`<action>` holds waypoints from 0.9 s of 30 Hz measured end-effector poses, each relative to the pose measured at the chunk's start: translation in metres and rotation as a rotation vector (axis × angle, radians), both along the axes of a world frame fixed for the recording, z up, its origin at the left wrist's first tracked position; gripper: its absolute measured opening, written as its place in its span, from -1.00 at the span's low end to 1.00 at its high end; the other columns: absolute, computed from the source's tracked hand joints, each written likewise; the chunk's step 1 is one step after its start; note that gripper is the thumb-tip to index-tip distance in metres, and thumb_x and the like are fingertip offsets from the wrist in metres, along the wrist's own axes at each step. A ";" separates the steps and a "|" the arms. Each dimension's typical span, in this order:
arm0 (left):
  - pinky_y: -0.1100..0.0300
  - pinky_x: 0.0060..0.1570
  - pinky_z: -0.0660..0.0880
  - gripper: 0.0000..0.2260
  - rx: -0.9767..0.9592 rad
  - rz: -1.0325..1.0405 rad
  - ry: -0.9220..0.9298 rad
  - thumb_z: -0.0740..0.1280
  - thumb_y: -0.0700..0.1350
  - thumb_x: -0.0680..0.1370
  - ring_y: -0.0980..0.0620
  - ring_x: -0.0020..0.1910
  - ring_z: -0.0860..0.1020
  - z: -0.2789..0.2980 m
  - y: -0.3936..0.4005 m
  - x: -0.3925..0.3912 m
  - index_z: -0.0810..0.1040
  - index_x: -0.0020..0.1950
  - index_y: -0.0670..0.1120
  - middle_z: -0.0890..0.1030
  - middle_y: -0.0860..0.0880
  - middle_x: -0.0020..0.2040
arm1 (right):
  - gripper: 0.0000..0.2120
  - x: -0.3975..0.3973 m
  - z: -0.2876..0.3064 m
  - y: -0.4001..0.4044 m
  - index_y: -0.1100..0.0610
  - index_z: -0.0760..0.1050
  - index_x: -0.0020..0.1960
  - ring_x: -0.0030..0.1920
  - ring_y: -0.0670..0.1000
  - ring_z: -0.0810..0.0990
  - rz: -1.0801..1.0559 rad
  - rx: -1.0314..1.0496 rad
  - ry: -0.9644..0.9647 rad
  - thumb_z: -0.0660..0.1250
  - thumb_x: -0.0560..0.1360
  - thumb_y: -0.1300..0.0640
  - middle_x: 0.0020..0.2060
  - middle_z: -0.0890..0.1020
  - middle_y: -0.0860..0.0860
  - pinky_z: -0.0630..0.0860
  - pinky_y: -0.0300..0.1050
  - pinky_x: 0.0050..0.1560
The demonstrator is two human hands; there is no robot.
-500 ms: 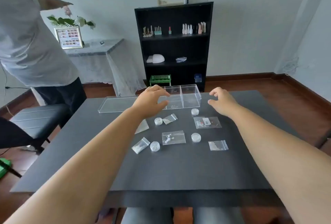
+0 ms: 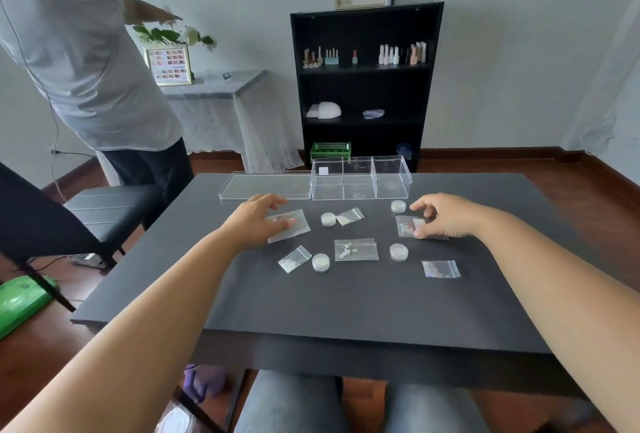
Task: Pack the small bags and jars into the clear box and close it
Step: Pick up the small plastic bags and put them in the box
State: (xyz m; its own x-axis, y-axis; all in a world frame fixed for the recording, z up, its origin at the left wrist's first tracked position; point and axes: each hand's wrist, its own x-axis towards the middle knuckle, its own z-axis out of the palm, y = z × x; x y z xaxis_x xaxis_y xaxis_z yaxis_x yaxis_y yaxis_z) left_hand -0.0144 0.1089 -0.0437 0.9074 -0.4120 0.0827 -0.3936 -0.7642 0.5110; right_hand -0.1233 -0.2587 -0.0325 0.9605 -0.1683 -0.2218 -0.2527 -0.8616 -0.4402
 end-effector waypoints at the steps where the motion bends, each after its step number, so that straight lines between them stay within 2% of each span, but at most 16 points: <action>1: 0.03 0.27 0.37 -0.50 0.051 -0.003 0.028 0.44 0.15 0.45 -0.04 0.20 0.45 -0.003 0.000 0.001 0.46 0.34 0.05 0.50 0.03 0.23 | -0.41 0.000 0.000 0.001 -0.12 0.43 0.31 0.03 -0.02 0.53 -0.001 0.001 -0.007 0.53 0.33 -0.10 -0.02 0.51 -0.11 0.38 -0.12 0.01; 4: 0.03 0.33 0.27 -0.40 0.147 0.011 0.036 0.45 0.20 0.41 -0.12 0.30 0.35 -0.006 -0.002 0.003 0.41 0.38 0.05 0.45 -0.02 0.28 | -0.38 -0.001 -0.001 0.002 -0.13 0.45 0.30 -0.05 -0.05 0.54 -0.020 0.033 -0.017 0.57 0.29 -0.08 -0.08 0.51 -0.10 0.39 -0.14 -0.10; 7: 0.05 0.25 0.33 -0.43 0.171 0.049 0.120 0.49 0.19 0.37 -0.10 0.21 0.41 -0.004 -0.003 0.009 0.46 0.32 0.07 0.45 -0.04 0.18 | -0.39 -0.002 -0.003 -0.001 -0.12 0.48 0.27 -0.10 -0.08 0.51 -0.055 0.038 -0.055 0.59 0.27 -0.06 -0.13 0.49 -0.13 0.37 -0.17 -0.17; 9: 0.08 0.04 0.44 -0.53 0.130 0.061 0.185 0.52 0.16 0.34 -0.06 0.05 0.48 -0.002 -0.001 0.014 0.51 0.16 0.03 0.49 -0.02 0.04 | -0.44 -0.003 -0.005 -0.004 -0.09 0.51 0.25 -0.07 -0.07 0.49 -0.081 0.038 -0.105 0.58 0.29 -0.01 -0.15 0.45 -0.22 0.36 -0.15 -0.11; 11: 0.13 -0.20 0.40 -0.68 0.069 0.066 0.204 0.54 0.10 0.34 -0.01 -0.14 0.49 -0.001 0.002 0.018 0.51 -0.08 -0.01 0.51 0.01 -0.11 | -0.52 -0.003 -0.009 -0.005 -0.07 0.53 0.23 -0.06 -0.07 0.48 -0.105 0.064 -0.150 0.54 0.35 0.03 -0.16 0.46 -0.26 0.36 -0.15 -0.11; 13: 0.10 -0.28 0.37 -0.72 -0.003 0.050 0.210 0.51 0.05 0.39 0.00 -0.24 0.45 0.000 0.004 0.024 0.45 -0.22 -0.04 0.51 0.00 -0.22 | -0.65 -0.005 -0.011 -0.004 -0.09 0.55 0.19 -0.08 -0.06 0.49 -0.130 0.102 -0.181 0.46 0.42 0.05 -0.15 0.48 -0.23 0.37 -0.13 -0.14; 15: 0.04 -0.22 0.42 -0.76 -0.099 0.021 0.212 0.47 0.00 0.45 -0.01 -0.25 0.45 0.000 0.004 0.029 0.45 -0.21 -0.09 0.53 -0.08 -0.23 | -0.79 -0.006 -0.008 -0.002 -0.19 0.58 0.01 -0.08 -0.02 0.54 -0.134 0.141 -0.211 0.39 0.46 0.10 -0.08 0.57 -0.12 0.42 -0.13 -0.17; 17: 0.08 -0.20 0.42 -0.81 -0.206 -0.006 0.188 0.45 -0.03 0.48 -0.01 -0.23 0.47 0.004 0.003 0.034 0.49 -0.16 -0.09 0.53 -0.04 -0.22 | -0.77 -0.005 0.003 0.001 -0.20 0.60 -0.14 -0.08 0.03 0.60 -0.124 0.181 -0.275 0.34 0.46 0.15 -0.07 0.64 -0.04 0.45 -0.14 -0.17; 19: 0.12 -0.18 0.45 -0.86 -0.330 -0.016 0.161 0.47 -0.04 0.47 0.01 -0.23 0.51 0.007 0.002 0.040 0.53 -0.10 -0.02 0.57 -0.01 -0.20 | -0.75 0.000 0.019 0.008 -0.20 0.61 -0.18 -0.10 0.02 0.63 -0.110 0.232 -0.363 0.34 0.46 0.17 -0.13 0.66 -0.08 0.46 -0.14 -0.19; 23: 0.09 -0.13 0.47 -0.60 -0.623 0.067 0.179 0.51 0.00 0.42 0.00 -0.24 0.50 0.006 -0.008 0.051 0.42 0.14 0.23 0.52 -0.08 -0.17 | -0.81 0.031 0.049 0.031 -0.13 0.60 -0.19 -0.16 -0.07 0.62 -0.079 0.350 -0.534 0.40 0.42 0.18 -0.19 0.67 -0.07 0.47 -0.15 -0.19; 27: 0.18 -0.24 0.55 -0.48 -0.836 0.132 0.139 0.47 -0.06 0.41 0.08 -0.35 0.55 0.015 -0.032 0.059 0.31 0.12 0.45 0.58 0.00 -0.21 | -0.85 0.065 0.062 0.059 -0.11 0.57 -0.20 -0.28 -0.25 0.58 -0.090 0.390 -0.676 0.41 0.43 0.15 -0.24 0.66 -0.11 0.42 -0.26 -0.25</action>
State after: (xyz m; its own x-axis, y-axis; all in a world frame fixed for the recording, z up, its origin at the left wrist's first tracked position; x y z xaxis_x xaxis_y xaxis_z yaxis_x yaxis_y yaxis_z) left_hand 0.0448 0.0767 -0.0289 0.9680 -0.1558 0.1968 -0.2201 -0.1501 0.9638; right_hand -0.0582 -0.1998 0.0296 0.8944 -0.2819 0.3472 0.1168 -0.6023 -0.7897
